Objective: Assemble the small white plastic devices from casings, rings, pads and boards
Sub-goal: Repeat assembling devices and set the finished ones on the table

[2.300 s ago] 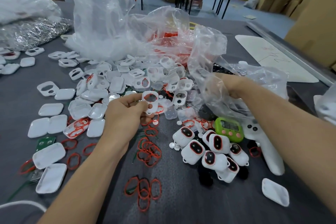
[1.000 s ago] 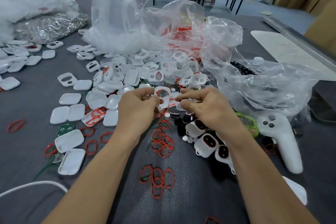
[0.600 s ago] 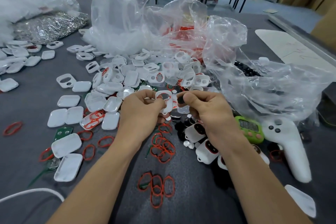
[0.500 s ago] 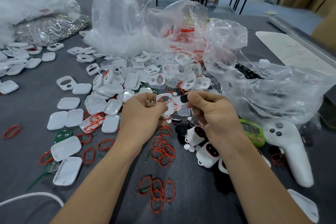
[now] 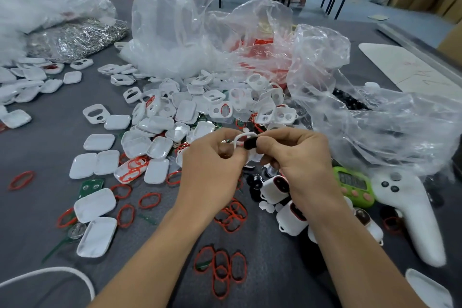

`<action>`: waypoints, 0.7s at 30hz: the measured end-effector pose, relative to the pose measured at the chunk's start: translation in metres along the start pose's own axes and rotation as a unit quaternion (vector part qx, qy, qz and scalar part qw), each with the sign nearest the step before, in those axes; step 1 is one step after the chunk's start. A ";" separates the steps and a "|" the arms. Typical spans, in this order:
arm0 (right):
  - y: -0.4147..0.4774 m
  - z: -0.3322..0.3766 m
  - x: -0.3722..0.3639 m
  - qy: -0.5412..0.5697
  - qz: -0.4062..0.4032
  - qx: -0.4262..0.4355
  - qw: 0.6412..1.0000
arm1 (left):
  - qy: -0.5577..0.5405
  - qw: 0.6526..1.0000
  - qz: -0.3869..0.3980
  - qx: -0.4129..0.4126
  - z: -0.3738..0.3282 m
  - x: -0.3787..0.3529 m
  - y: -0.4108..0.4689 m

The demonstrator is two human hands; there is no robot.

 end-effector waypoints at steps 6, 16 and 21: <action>-0.003 0.000 0.002 -0.104 -0.068 0.067 0.990 | -0.068 0.997 0.037 -0.011 0.000 -0.006 -0.005; -0.002 0.000 -0.005 0.001 0.094 -0.008 0.995 | 0.106 0.979 -0.043 -0.169 -0.011 -0.003 -0.015; -0.006 0.002 -0.003 0.108 0.119 -0.009 0.987 | 0.289 0.877 -0.142 -0.357 -0.021 -0.004 -0.026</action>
Point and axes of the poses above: each hand's wrist, its own y-axis towards the middle knuckle, its own x-axis out of the back of the hand, z = x × y, the point moved 3 cm from there along y, towards the middle knuckle, and after that the axes turned 12 degrees about -x, right-handed, at the moved point
